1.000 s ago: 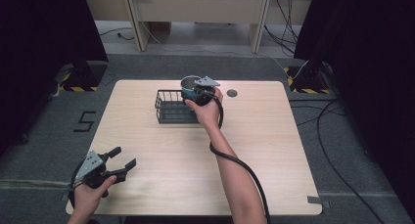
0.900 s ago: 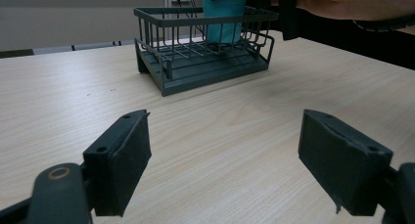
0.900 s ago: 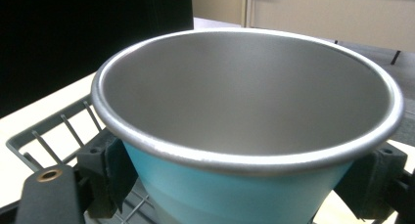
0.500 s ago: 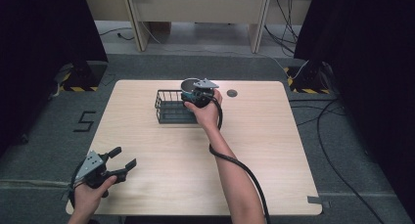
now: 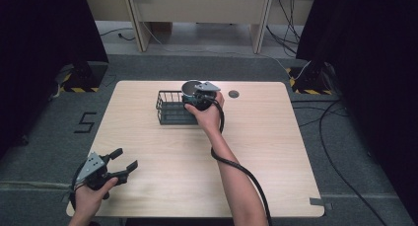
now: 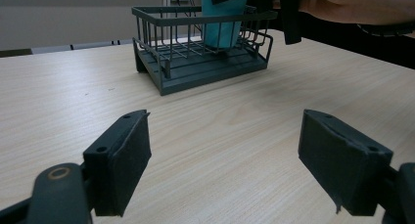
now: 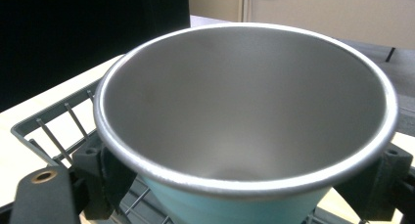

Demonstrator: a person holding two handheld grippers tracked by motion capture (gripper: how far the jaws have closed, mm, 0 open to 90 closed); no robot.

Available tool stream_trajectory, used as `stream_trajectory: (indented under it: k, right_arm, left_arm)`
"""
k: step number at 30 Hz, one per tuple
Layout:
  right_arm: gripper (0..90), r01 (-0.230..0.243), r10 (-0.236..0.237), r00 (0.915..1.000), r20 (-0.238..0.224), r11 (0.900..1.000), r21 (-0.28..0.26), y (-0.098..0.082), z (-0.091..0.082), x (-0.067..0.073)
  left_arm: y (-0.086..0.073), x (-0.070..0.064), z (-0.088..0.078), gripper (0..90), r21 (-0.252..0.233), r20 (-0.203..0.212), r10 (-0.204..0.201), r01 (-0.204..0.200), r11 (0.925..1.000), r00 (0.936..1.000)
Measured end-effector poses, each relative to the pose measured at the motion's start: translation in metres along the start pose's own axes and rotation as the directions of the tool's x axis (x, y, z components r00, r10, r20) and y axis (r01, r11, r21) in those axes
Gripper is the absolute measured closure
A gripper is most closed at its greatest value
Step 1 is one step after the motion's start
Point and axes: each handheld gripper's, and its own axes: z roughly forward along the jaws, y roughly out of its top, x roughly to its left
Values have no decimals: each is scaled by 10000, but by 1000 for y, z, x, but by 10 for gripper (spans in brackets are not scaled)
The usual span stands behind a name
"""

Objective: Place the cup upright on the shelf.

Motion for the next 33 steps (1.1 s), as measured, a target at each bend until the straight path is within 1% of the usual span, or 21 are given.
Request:
stream_trajectory:
  k: [3, 15, 22, 28, 30, 33]
  right_arm:
    - [149, -67, 67, 10000, -3, 10000, -33, -1, -3, 1]
    - [151, -42, 42, 9999, -120, 10000, 9, -5, -15, 3]
    - [152, -54, 54, 9998, -193, 10000, -22, -6, -28, 2]
    - [151, 82, -81, 9994, -326, 10000, 5, -8, -39, 2]
    - [151, 157, -158, 9993, -354, 9999, -25, -8, -43, 2]
    - [151, 151, -155, 9992, -366, 9998, -106, -8, -49, 1]
  left_arm:
    - [0, 0, 0, 189, 31, 4, 31, -31, 10000, 10000]
    - [0, 0, 0, 189, 12, -3, 15, -15, 10000, 10000]
    - [0, -1, 0, 189, 13, 0, 21, -21, 10000, 10000]
    - [0, -1, 0, 189, 16, -18, 33, -33, 10000, 10000]
    - [0, -1, 1, 188, 10, -30, 28, -28, 10000, 10000]
    - [0, 0, 1, 189, 5, -49, 17, -17, 10000, 10000]
